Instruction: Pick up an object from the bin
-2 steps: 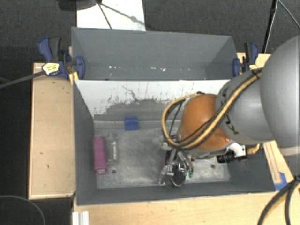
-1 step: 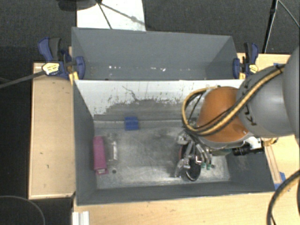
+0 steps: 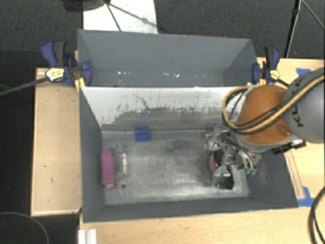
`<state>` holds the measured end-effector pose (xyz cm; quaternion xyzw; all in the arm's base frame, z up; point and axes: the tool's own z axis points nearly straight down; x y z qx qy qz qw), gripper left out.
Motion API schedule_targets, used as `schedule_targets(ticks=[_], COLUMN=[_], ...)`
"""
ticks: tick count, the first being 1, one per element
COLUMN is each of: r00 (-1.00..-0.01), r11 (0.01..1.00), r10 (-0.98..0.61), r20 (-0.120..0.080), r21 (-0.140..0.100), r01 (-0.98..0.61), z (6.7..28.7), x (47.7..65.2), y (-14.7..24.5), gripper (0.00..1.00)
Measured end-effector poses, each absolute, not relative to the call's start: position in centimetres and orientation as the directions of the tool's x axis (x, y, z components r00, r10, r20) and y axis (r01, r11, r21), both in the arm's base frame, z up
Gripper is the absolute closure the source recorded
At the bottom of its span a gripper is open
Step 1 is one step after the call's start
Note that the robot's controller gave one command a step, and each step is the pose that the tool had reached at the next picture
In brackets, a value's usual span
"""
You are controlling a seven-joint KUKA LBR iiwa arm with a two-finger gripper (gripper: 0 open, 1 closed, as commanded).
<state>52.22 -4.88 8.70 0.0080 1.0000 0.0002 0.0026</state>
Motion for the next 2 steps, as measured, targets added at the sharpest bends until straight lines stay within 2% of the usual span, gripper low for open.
schedule_targets(ticks=[1, 2], r00=[-0.992, -0.985], r11=[0.992, 0.985], r10=[0.126, 0.17], r20=[-0.006, -0.006], r21=[0.004, 0.005], r01=[0.126, 0.17], z=[7.2, 7.2], x=[51.3, 51.4], y=[-8.9, -11.5], gripper=[0.0, 0.0])
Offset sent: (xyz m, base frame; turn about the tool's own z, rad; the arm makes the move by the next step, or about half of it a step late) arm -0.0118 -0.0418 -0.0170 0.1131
